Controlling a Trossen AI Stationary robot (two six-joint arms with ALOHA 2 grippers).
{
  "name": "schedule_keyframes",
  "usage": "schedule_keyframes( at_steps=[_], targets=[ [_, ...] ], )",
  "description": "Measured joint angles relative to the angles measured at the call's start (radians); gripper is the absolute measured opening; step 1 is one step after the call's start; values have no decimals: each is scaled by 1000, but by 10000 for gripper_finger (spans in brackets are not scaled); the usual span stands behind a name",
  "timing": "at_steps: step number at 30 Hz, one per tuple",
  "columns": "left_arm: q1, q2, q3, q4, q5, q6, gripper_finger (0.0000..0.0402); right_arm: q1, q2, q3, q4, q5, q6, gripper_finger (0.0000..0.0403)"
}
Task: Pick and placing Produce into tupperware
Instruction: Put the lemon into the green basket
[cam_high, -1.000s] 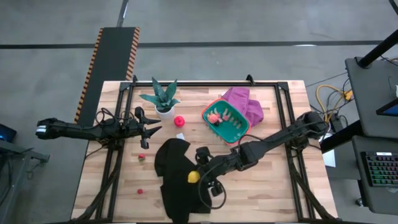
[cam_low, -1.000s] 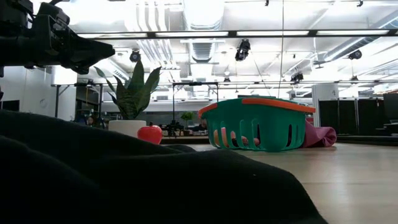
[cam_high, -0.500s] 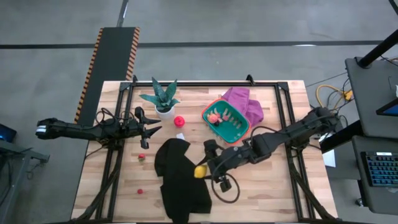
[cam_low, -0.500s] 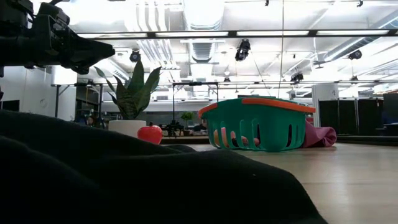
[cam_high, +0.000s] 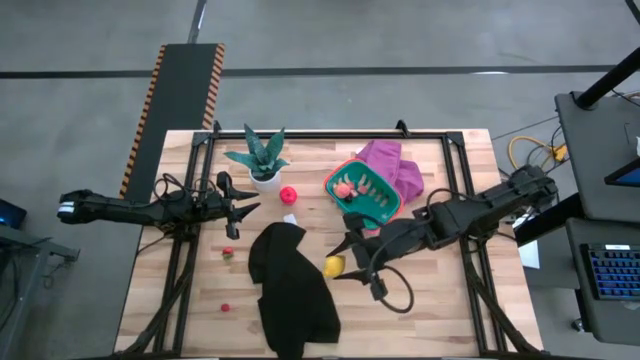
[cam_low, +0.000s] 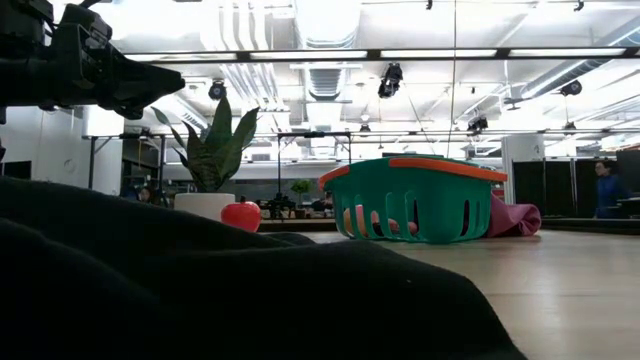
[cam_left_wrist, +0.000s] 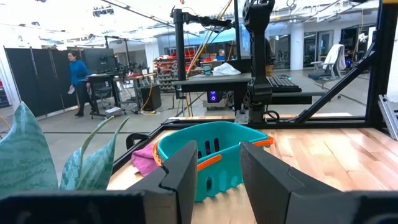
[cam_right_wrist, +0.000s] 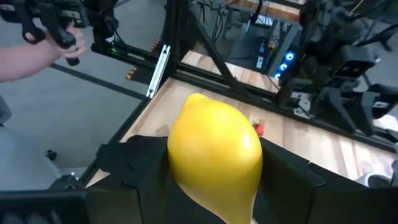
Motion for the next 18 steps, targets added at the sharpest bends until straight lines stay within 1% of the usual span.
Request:
schedule_keyframes(
  at_steps=[6, 15, 18],
  targets=[
    [0, 0, 0, 0, 0, 0, 108, 0, -51, 0, -43, 76, -11, 206],
    [0, 0, 0, 0, 0, 0, 108, 0, -107, 0, -129, 228, -21, 206],
    [0, 0, 0, 0, 0, 0, 108, 0, -115, 0, -165, 297, -25, 206]
  ],
)
